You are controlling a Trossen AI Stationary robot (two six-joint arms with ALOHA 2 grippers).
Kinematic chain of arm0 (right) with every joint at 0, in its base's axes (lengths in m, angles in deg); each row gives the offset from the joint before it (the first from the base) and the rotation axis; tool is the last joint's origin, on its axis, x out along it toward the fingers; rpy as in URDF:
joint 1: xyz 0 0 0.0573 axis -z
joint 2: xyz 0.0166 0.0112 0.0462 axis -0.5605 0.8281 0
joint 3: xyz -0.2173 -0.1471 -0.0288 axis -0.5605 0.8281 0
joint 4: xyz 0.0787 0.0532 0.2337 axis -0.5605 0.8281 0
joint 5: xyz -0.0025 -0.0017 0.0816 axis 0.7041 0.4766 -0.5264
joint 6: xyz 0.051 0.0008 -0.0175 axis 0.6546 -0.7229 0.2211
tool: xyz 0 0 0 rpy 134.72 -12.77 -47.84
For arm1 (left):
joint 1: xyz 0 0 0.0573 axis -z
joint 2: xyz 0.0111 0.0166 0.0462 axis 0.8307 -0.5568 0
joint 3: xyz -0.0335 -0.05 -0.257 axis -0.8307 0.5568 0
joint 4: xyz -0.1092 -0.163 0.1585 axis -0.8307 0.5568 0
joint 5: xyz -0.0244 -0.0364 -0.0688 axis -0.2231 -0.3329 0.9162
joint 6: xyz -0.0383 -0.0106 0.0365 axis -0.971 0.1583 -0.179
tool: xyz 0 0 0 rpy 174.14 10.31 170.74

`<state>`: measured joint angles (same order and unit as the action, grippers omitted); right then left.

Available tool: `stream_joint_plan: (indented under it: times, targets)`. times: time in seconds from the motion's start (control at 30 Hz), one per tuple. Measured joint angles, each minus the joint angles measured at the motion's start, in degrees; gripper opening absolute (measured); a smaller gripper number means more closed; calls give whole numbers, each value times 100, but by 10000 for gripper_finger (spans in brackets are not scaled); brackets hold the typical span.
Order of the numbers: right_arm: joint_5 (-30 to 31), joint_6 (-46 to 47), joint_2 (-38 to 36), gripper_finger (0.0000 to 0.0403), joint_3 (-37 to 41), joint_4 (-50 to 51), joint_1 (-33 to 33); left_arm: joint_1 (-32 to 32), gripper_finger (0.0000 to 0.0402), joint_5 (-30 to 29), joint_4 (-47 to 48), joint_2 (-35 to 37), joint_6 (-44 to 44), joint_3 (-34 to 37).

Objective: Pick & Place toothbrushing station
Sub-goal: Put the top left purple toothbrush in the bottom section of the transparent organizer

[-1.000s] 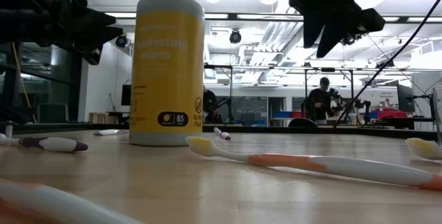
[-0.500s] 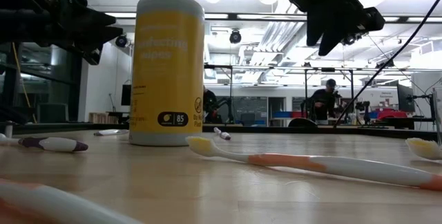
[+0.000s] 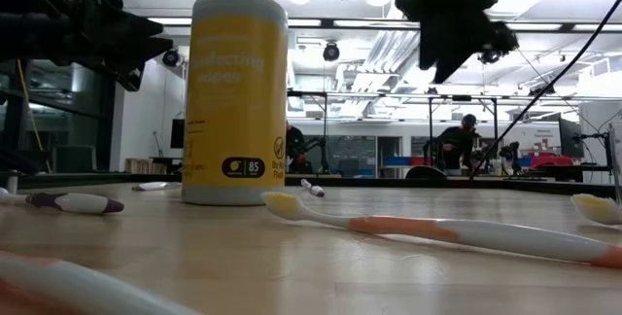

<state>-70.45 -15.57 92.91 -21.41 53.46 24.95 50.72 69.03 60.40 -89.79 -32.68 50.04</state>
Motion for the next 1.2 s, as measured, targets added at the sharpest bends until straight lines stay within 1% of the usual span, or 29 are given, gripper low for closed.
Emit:
stream_joint_plan:
  times: [0.13,0.3,0.4,0.63,0.7,0.8,1.2]
  targets:
    - [-65,-758,10,120,-1,-364,445,-1,130,-1,0,0,0,0]
    - [-204,-1780,195,120,4,-721,915,0,130,0,-1,0,0,0]
    - [-282,-2205,303,120,-3,-888,1111,1,130,1,2,0,0,0]
    - [-454,-2314,518,120,9,-1194,1260,1,130,1,-4,-13,0,0]
    - [-455,-2314,562,120,-18,-1342,1224,1,130,1,-11,-15,0,0]
    - [-475,-2338,584,120,12,-1232,1210,1,130,1,-20,-15,0,0]
    - [-458,-2462,577,120,-1,-1477,951,1,130,0,-96,-15,0,0]
